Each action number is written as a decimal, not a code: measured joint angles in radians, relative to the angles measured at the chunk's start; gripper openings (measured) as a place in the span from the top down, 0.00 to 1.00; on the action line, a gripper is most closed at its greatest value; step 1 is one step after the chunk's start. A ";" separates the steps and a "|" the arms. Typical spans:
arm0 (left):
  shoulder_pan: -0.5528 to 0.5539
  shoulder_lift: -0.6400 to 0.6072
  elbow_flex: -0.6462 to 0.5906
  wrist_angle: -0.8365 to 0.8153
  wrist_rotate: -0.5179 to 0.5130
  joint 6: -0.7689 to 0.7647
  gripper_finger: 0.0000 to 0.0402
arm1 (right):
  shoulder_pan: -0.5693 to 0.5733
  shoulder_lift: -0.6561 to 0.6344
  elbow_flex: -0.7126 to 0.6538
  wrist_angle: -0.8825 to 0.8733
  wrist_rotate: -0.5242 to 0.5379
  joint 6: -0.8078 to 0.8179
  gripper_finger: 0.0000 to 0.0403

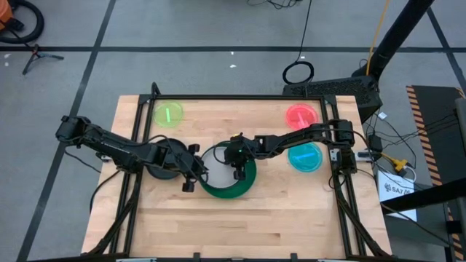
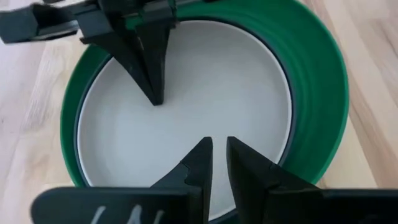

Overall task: Stack plastic plates
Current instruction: Remove the white plate from the stacked plates

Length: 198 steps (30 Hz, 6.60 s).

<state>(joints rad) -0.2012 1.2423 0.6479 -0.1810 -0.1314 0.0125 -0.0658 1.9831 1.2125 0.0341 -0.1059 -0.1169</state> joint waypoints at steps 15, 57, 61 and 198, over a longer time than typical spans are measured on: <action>-0.005 0.000 0.000 -0.018 0.004 0.034 0.65 | 0.000 0.001 -0.001 0.028 0.000 0.025 1.00; -0.034 0.127 0.001 0.041 0.076 0.012 0.99 | 0.193 -0.415 -0.147 -0.225 0.124 0.106 1.00; -0.051 0.127 0.001 0.090 0.044 0.031 0.99 | 0.250 -0.466 -0.196 -0.226 0.207 0.152 1.00; -0.048 0.154 0.213 0.003 -0.075 0.118 0.99 | 0.276 -0.510 -0.211 -0.367 0.390 0.332 1.00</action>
<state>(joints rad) -0.2492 1.3959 0.8612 -0.1782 -0.2069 0.1310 0.2098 1.4731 1.0016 -0.3333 0.2841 0.2155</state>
